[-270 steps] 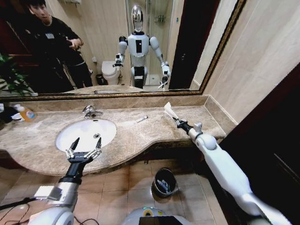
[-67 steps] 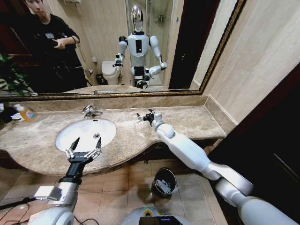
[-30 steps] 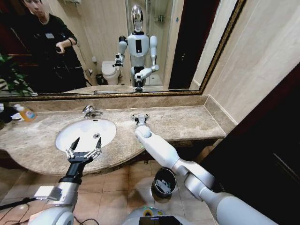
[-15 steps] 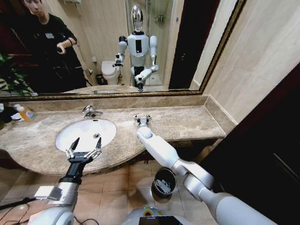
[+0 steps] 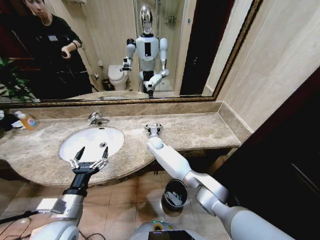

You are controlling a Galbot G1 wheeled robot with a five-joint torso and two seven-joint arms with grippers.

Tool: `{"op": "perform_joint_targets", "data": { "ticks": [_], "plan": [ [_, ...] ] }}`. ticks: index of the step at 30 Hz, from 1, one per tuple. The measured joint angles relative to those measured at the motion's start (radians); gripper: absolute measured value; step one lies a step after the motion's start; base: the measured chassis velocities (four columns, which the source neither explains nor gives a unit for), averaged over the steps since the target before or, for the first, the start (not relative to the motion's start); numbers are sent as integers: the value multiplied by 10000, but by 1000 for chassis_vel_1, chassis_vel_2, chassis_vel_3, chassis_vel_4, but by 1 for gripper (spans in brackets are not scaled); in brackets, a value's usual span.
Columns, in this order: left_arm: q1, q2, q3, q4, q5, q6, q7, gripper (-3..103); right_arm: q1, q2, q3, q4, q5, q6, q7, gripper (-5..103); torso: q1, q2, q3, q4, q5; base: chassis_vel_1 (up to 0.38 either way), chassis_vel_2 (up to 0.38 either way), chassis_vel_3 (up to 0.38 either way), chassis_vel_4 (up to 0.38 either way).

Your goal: Pick up the trash from the sink and place it in the trash bin.

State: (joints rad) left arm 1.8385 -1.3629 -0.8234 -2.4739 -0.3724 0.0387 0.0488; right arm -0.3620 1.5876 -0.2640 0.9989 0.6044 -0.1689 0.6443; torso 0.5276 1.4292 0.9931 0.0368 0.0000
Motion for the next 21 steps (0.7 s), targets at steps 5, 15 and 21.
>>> {"op": "perform_joint_targets", "data": {
  "ticks": [5, 15, 21],
  "plan": [
    [0, 0, 0, 0, 0, 0, 0, 100, -43, -92, -14, 107, 138, -20, -82, 79, 0, 0, 0, 0, 0, 0, 0, 0, 0],
    [0, 0, 0, 0, 0, 0, 0, 100, -157, -196, -55, 246, 172, -22, -158, 76, 0, 0, 0, 0, 0, 0, 0, 0, 0],
    [0, 0, 0, 0, 0, 0, 0, 100, -153, -214, -87, 257, 170, -19, -241, 76, 0, 0, 0, -1, 0, 0, 0, 0, 0]
  ]
}}
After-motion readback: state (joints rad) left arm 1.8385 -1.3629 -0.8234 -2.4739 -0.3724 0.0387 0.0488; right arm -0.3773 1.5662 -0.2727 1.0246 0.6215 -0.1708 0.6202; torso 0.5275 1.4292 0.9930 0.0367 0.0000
